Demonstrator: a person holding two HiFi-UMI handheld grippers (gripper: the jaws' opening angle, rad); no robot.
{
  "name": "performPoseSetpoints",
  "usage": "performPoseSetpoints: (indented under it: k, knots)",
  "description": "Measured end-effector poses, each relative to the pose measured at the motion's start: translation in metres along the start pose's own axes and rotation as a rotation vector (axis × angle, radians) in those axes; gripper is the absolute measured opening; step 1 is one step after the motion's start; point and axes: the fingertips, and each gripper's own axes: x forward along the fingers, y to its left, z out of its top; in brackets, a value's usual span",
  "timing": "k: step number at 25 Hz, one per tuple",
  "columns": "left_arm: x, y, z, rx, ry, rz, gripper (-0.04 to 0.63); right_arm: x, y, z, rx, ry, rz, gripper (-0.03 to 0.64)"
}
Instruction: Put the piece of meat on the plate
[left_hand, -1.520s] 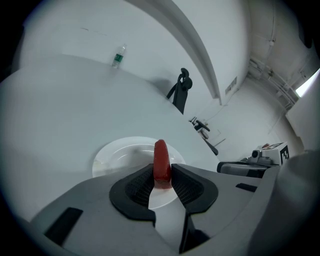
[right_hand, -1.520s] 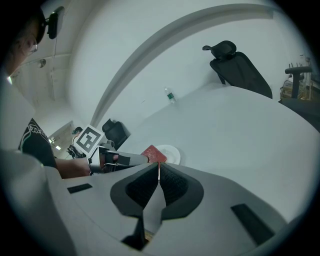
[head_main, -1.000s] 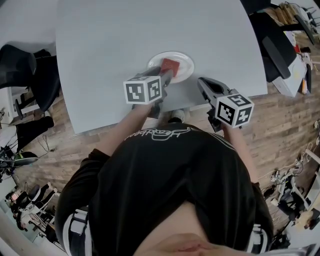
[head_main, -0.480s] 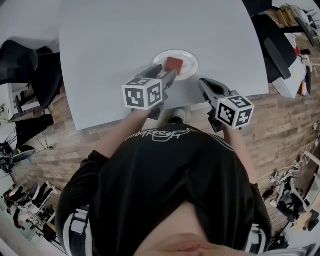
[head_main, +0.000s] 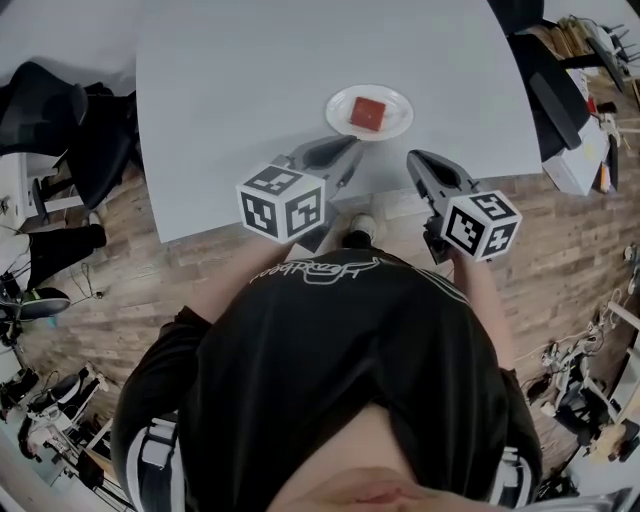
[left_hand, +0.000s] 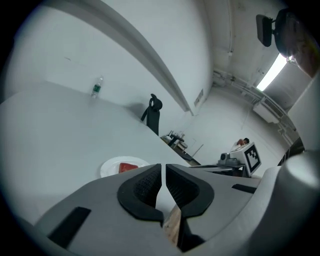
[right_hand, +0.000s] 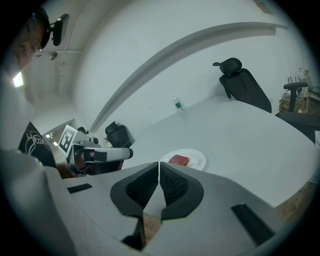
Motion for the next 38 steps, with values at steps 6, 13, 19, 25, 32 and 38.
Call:
performPoseSetpoints:
  k: [6, 13, 19, 25, 32, 38]
  knots:
    - [-0.048, -0.034, 0.0, 0.062, -0.043, -0.107, 0.009, -0.011, 0.044, -0.007, -0.026, -0.041, -0.003, 0.014]
    - [-0.117, -0.059, -0.014, 0.143, -0.079, -0.172, 0.008, -0.026, 0.116, -0.014, -0.079, -0.111, -0.003, 0.014]
    - [-0.175, -0.064, -0.038, 0.139, -0.087, -0.2, 0.008, -0.041, 0.177, -0.039, -0.091, -0.15, -0.011, 0.014]
    - [-0.216, -0.075, -0.064, 0.166, -0.079, -0.257, 0.008, -0.053, 0.221, -0.073, -0.089, -0.153, -0.033, 0.014]
    - [-0.248, -0.093, -0.091, 0.231, -0.062, -0.29, 0.008, -0.07, 0.26, -0.097, -0.106, -0.186, -0.037, 0.014]
    - [-0.267, -0.095, -0.109, 0.211, -0.049, -0.296, 0.008, -0.078, 0.28, -0.109, -0.104, -0.221, -0.027, 0.014]
